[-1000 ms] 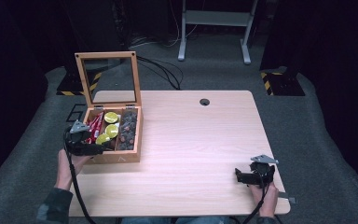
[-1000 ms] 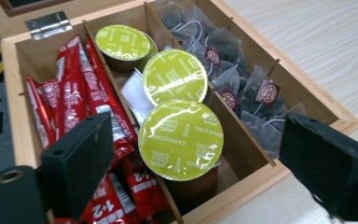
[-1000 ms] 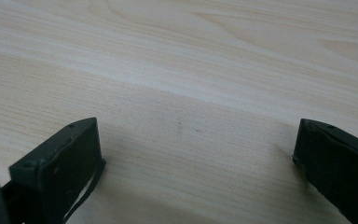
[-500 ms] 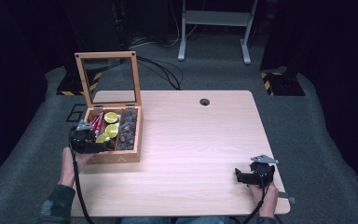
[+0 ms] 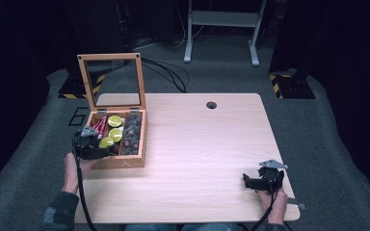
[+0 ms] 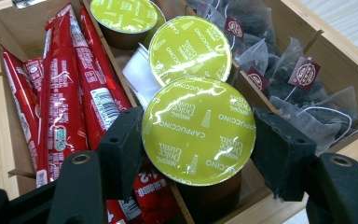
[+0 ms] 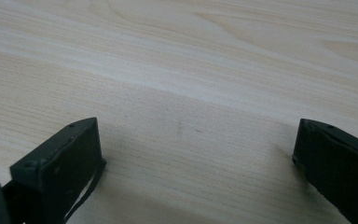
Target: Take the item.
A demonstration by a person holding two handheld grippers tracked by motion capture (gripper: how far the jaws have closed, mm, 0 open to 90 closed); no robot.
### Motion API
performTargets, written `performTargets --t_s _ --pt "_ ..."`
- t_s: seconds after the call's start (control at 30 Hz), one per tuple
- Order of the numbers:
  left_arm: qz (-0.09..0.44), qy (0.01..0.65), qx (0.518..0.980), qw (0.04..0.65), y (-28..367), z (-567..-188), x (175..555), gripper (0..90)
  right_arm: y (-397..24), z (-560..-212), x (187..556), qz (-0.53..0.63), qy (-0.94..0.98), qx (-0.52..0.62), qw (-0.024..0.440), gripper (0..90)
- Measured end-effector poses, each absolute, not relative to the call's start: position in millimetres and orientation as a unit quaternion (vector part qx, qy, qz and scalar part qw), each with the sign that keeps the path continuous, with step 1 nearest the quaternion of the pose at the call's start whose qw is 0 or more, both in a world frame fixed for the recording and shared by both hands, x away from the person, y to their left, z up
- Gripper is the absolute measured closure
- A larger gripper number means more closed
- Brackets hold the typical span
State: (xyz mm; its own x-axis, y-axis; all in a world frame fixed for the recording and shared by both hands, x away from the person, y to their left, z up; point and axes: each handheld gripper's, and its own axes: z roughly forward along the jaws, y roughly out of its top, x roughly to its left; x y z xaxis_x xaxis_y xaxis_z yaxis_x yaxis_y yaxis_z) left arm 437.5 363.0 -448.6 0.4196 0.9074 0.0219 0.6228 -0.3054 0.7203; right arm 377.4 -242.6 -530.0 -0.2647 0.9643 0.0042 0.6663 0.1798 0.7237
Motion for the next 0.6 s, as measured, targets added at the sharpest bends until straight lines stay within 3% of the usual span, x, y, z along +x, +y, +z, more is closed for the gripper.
performTargets --t_s 0.6 --pt "0.237 0.489 0.765 0.346 364 -438 429 37.8 -243 -530 377 0.315 0.730 0.558 0.237 0.4"
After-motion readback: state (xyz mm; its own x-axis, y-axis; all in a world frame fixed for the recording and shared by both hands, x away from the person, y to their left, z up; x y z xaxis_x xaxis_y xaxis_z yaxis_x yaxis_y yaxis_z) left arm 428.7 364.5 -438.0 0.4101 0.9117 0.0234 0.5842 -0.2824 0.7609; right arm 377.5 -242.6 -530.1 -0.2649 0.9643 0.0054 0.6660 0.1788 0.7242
